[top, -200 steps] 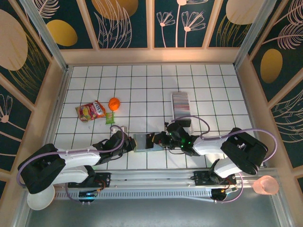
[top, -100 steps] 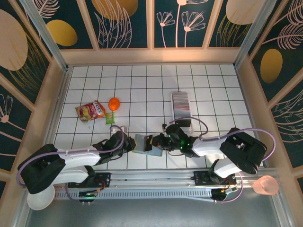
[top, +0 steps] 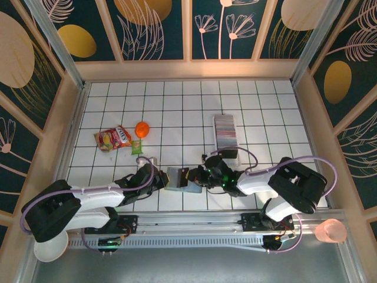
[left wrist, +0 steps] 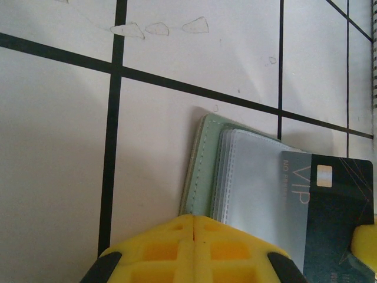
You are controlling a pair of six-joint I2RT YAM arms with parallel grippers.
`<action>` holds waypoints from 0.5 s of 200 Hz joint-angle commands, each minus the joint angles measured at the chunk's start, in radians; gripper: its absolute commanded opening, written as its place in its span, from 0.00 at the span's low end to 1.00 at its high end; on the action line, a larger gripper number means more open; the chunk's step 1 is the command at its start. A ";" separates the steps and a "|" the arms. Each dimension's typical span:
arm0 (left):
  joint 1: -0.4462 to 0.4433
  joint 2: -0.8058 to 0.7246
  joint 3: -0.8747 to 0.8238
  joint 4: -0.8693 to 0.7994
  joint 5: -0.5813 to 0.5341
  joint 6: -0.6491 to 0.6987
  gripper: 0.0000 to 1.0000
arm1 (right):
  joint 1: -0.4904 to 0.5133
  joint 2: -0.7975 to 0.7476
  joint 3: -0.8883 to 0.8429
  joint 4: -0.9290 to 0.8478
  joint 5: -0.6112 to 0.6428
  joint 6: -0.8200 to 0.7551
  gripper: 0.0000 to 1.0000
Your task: Put the credit cards into the card holder
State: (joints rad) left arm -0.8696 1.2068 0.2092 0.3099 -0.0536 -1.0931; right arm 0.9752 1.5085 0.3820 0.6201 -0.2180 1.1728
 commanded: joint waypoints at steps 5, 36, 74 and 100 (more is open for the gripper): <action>-0.004 -0.007 -0.024 -0.014 -0.005 -0.003 0.00 | 0.012 0.037 0.020 0.056 0.019 0.012 0.00; -0.004 -0.012 -0.030 -0.014 -0.004 -0.006 0.00 | 0.038 0.050 0.053 0.024 0.009 -0.010 0.00; -0.003 -0.019 -0.033 -0.013 -0.008 -0.007 0.00 | 0.063 0.063 0.112 -0.075 0.016 -0.050 0.01; -0.004 -0.026 -0.036 -0.018 -0.005 -0.008 0.00 | 0.068 0.078 0.132 -0.096 0.014 -0.050 0.12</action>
State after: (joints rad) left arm -0.8696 1.1908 0.1959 0.3141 -0.0612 -1.0935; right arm 1.0298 1.5620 0.4759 0.5713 -0.2131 1.1496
